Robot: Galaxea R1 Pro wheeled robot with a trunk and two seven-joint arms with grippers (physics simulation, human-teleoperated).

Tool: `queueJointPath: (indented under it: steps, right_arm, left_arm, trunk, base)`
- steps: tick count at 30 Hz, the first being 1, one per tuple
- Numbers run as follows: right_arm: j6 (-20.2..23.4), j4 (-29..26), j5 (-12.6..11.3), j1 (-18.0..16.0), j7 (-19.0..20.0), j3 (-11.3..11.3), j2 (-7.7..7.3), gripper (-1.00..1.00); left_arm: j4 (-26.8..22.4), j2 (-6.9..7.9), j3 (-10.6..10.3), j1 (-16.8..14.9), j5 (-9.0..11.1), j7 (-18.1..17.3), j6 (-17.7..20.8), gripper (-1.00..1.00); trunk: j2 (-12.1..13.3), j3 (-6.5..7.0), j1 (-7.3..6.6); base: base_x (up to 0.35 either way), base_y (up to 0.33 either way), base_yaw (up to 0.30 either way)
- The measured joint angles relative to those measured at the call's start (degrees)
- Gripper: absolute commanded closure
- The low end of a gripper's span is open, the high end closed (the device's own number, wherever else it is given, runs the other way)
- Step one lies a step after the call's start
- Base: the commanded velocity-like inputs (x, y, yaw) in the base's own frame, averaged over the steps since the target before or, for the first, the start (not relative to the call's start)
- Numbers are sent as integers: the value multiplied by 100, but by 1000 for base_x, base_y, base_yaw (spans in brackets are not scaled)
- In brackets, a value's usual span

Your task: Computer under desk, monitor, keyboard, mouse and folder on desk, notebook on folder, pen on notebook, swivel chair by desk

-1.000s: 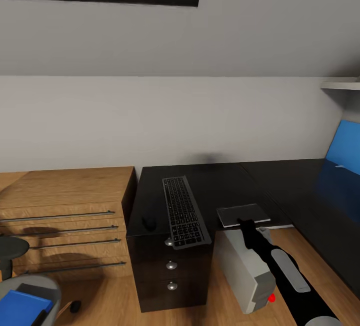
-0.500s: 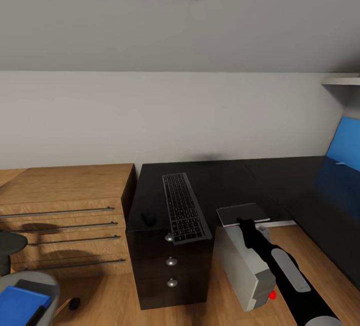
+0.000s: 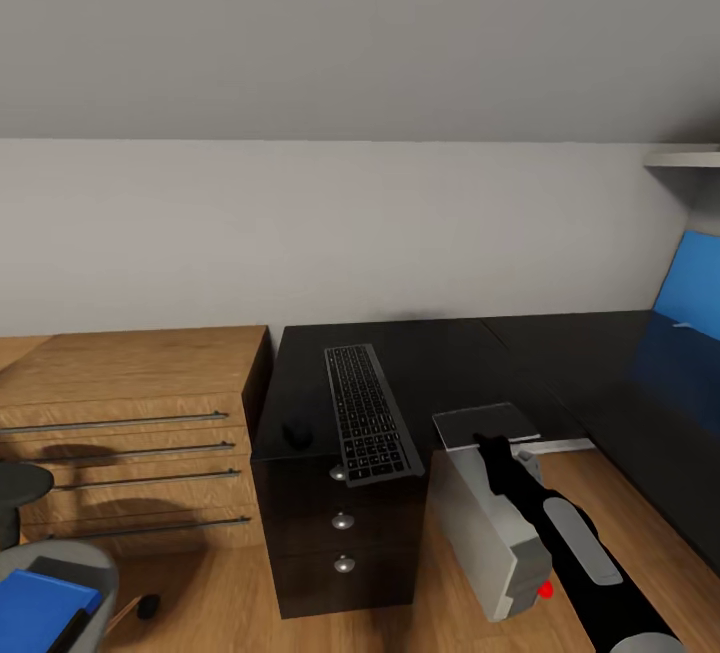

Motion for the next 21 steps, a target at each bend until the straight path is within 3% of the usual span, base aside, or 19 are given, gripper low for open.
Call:
queueJointPath:
  steps: [8,21]
  right_arm:
    - [17,16,11,5,196,15,-7,100]
    - [18,17,13,4,203,13,-7,100]
  left_arm:
    - [5,18,0,-1,0,-9,0,-100]
    - [15,20,8,-1,0,-10,0,-100]
  trunk:
    - [0,-1,0]
    - [0,-1,0]
  base:
    - [0,0,0]
    - [74,12,0]
